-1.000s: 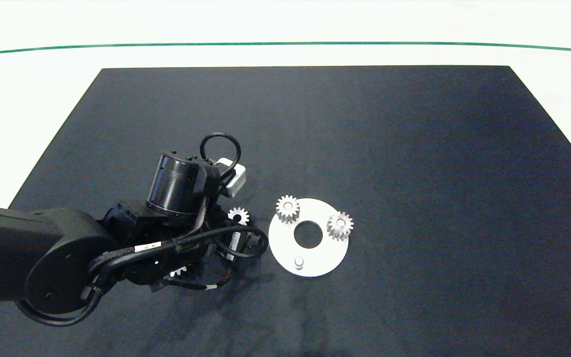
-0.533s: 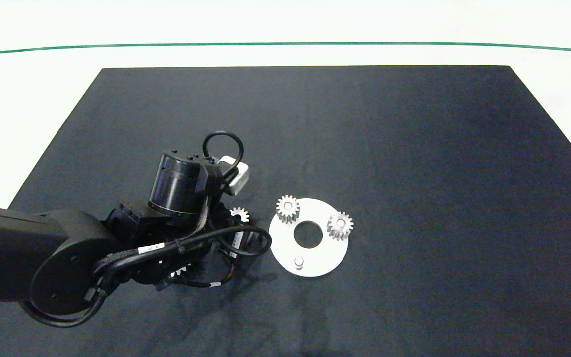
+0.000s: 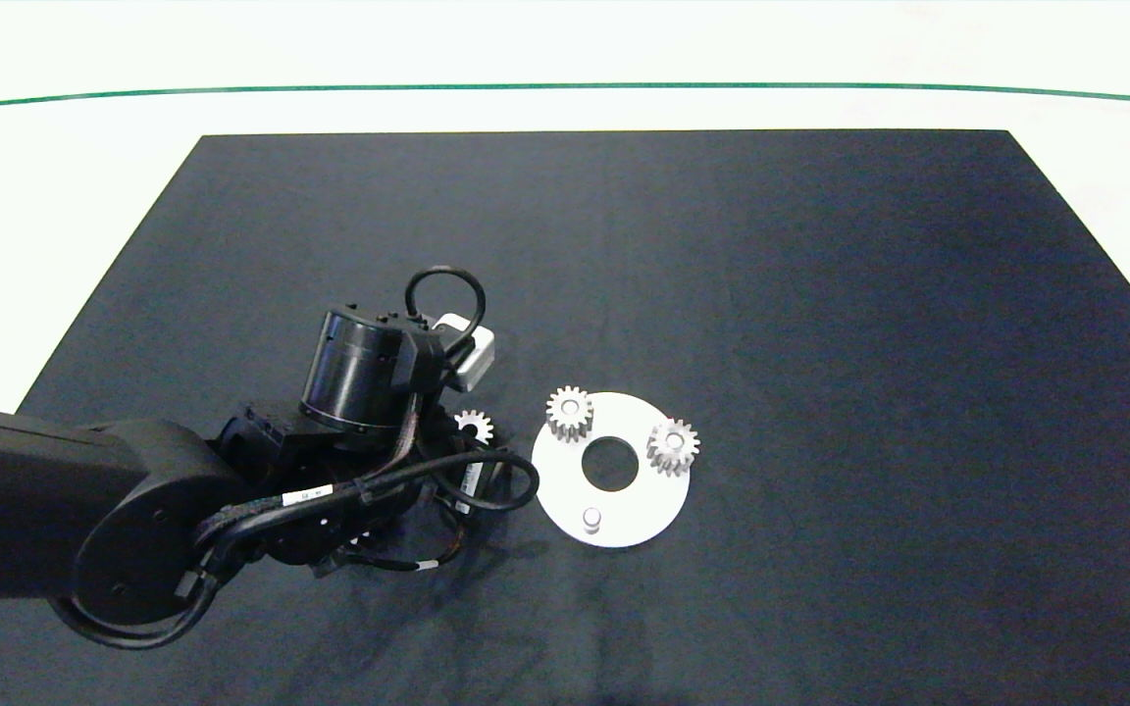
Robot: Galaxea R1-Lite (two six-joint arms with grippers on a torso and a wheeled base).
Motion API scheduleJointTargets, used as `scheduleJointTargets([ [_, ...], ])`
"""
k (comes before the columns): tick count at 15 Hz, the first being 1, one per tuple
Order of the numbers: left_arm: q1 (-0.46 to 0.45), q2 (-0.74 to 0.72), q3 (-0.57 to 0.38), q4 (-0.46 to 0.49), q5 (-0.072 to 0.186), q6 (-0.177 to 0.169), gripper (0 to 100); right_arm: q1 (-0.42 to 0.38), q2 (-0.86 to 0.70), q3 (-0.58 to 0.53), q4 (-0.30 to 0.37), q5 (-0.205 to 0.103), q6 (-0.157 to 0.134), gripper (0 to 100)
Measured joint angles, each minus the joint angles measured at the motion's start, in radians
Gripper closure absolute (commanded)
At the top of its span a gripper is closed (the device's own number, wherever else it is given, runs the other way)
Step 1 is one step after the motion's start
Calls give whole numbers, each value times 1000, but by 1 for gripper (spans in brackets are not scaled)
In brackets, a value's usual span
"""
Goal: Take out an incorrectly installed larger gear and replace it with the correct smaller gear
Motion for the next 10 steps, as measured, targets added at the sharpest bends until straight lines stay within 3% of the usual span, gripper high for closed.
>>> scheduleJointTargets([
  [10, -11, 8, 4, -25, 8, 0, 59, 0, 0, -1, 0, 0, 0, 0],
])
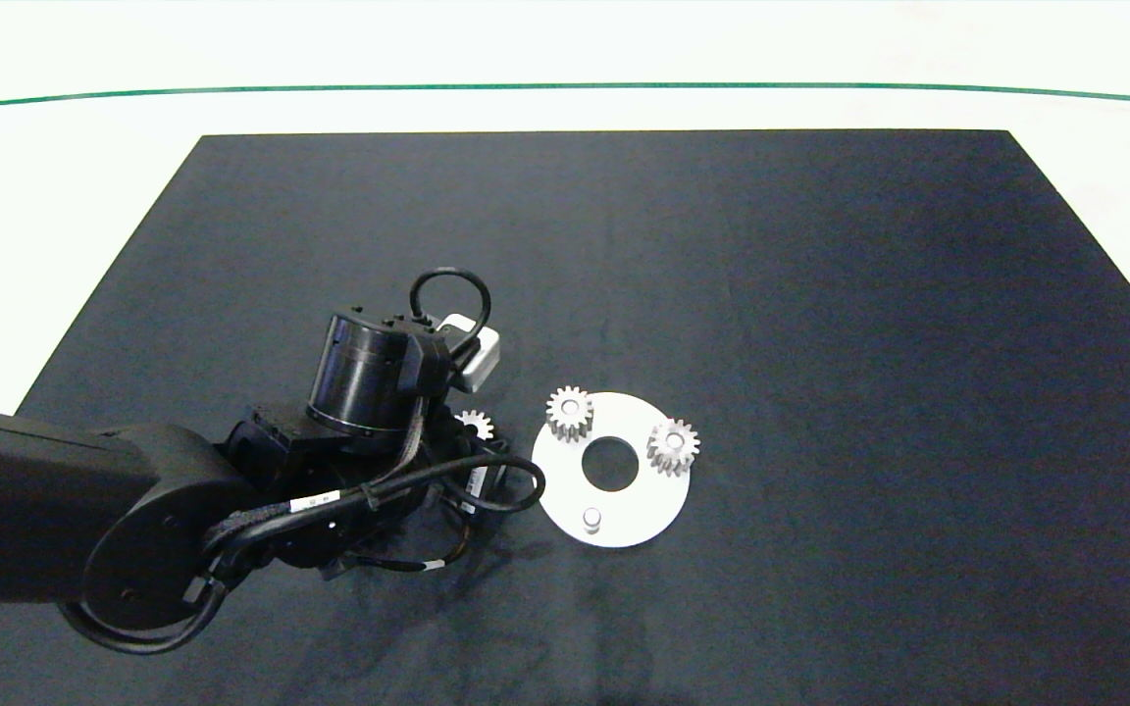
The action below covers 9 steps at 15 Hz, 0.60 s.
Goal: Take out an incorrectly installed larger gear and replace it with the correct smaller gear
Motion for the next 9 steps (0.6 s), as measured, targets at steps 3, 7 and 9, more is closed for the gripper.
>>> scheduleJointTargets([
  [3, 0, 0, 0, 0, 1, 0, 65, 0, 0, 0, 0, 0, 0, 0],
  [7, -2, 2, 0, -1, 6, 0, 73, 0, 0, 0, 0, 0, 0, 0],
  [9, -3, 3, 0, -1, 9, 0, 77, 0, 0, 0, 0, 0, 0, 0],
])
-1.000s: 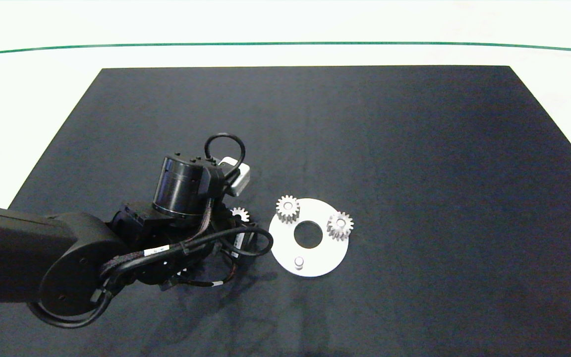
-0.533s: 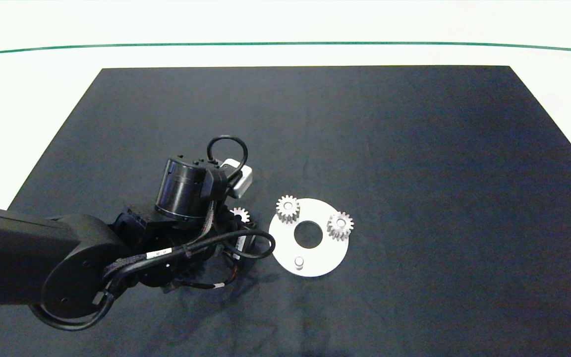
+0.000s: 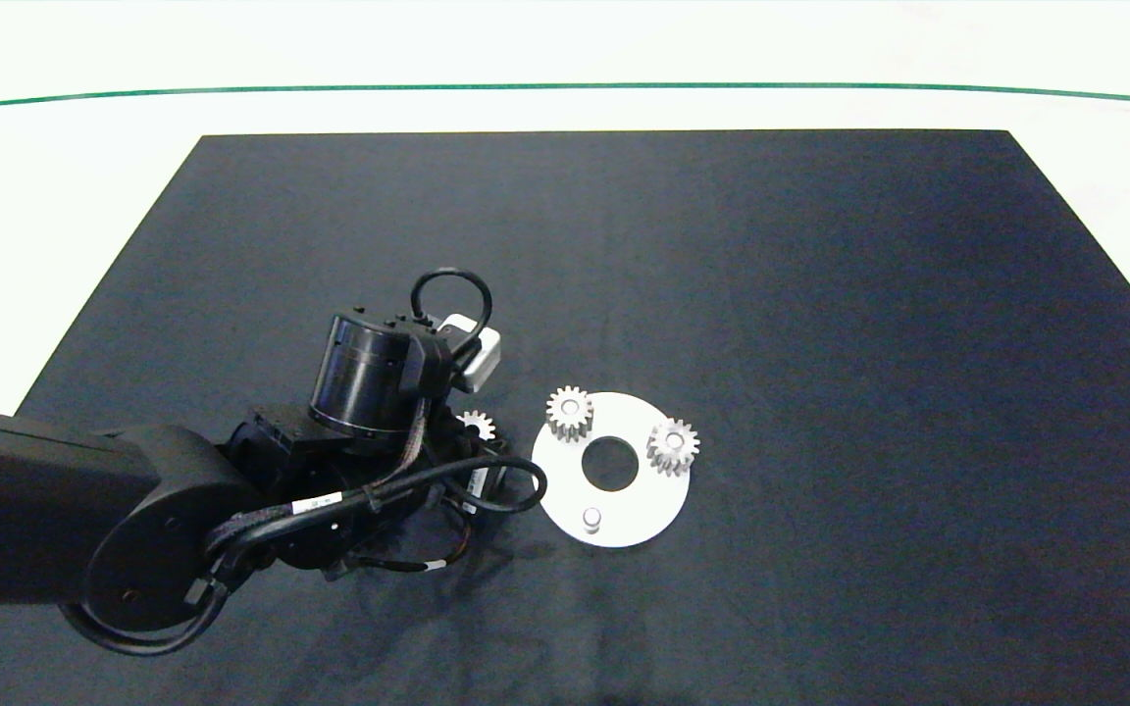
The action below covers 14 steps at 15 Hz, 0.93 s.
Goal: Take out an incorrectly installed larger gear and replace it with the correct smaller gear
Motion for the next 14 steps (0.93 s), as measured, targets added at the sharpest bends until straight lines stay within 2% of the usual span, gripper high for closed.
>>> scheduleJointTargets([
  [12, -14, -26, -15, 11, 2, -2, 78, 1, 0, 0, 0, 0, -1, 0],
  [14, -21, -56, -18, 44, 5, -2, 78, 1, 0, -1, 0, 0, 0, 0],
])
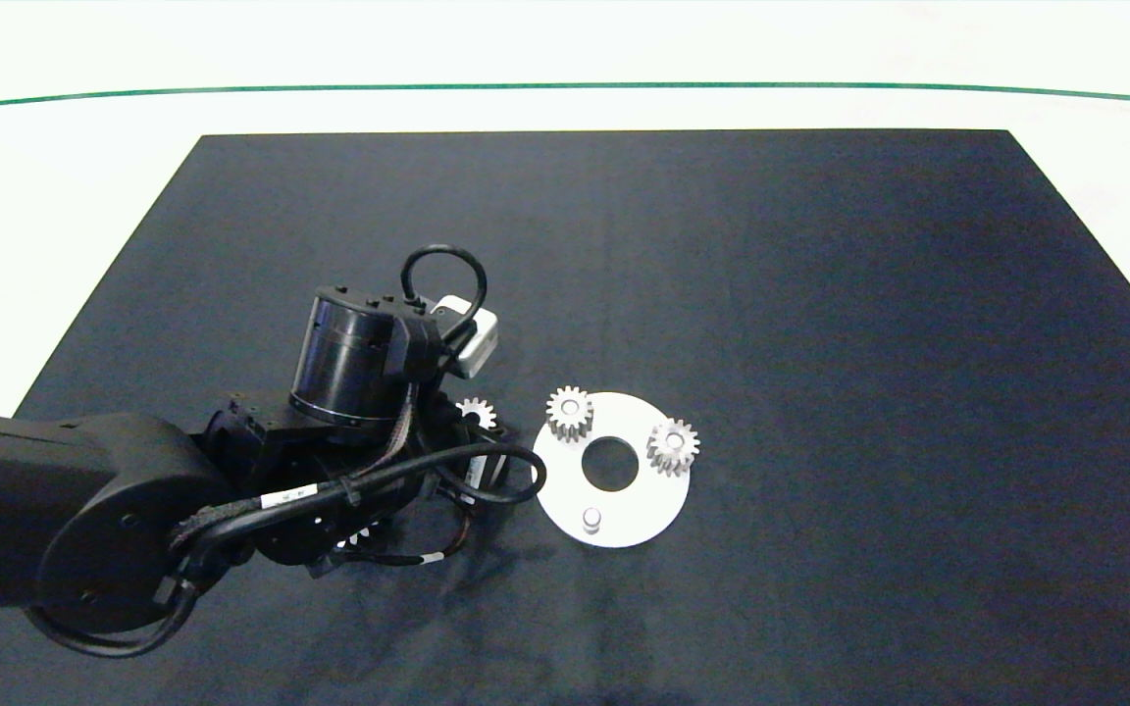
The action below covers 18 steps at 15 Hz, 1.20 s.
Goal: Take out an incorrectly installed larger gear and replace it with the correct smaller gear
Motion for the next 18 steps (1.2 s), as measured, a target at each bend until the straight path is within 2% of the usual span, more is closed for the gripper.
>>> scheduleJointTargets([
  [2, -15, -35, 3, 36, 2, -1, 78, -1, 0, 0, 0, 0, 0, 0],
  [4, -51, -86, 12, 73, 30, -5, 78, -2, -5, 0, 0, -1, 0, 0],
  [6, -98, -129, 25, 81, 50, -12, 78, -11, -11, 0, 4, -1, -1, 0],
  [9, -177, -170, 44, 79, 97, -15, 78, -17, -13, -4, 16, 0, 0, 0],
  [11, -243, -179, 72, 70, 146, -26, 78, -30, -13, -8, 16, 0, 0, 0],
  [13, -320, -180, 98, 59, 202, -51, 78, -55, -11, -11, 16, 0, 0, 0],
  [14, -359, -172, 106, 48, 235, -70, 78, -66, -10, -15, 16, 0, 0, 0],
  [16, -425, -147, 113, 19, 285, -115, 78, -97, -7, -29, 21, 0, 0, 0],
  [18, -454, -121, 112, 5, 292, -122, 78, -111, -6, -49, 43, 0, 1, 0],
])
